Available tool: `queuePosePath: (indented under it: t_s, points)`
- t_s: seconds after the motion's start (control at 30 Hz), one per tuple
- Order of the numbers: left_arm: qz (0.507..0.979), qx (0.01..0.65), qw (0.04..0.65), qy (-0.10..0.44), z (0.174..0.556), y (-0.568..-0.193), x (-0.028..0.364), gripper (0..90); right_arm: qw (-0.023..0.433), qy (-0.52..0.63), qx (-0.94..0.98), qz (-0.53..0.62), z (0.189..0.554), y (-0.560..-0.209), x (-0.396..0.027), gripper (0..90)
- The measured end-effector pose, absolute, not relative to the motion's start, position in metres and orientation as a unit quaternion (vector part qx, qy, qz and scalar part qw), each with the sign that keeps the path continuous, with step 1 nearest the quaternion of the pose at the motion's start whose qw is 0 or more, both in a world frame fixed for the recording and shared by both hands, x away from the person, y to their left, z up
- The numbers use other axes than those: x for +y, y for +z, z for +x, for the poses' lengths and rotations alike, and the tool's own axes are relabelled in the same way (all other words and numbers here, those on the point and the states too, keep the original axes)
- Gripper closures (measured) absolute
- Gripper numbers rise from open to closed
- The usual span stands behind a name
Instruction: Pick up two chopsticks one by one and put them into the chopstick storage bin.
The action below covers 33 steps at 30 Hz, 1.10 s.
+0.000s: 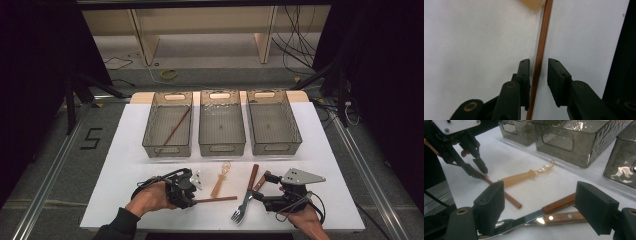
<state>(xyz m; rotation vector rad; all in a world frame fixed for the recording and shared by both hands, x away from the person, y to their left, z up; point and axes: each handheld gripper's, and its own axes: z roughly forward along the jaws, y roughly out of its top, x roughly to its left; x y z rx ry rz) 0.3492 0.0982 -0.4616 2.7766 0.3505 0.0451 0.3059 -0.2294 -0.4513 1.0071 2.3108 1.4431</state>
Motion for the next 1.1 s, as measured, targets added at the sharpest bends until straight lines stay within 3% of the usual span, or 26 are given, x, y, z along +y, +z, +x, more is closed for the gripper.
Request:
queuePosePath:
  t_s: [0.63,1.1]
  points:
    - [0.981,0.098,0.164,0.023,0.3461,-0.4669,0.0944,81.9,0.121,0.493,0.79,0.344,0.3055,-0.4512,-0.2291,25.6]
    - [0.983,0.066,0.17,0.029,0.3453,-0.4652,0.0967,83.9,0.122,0.491,0.791,0.344,0.3054,-0.4513,-0.2291,25.7]
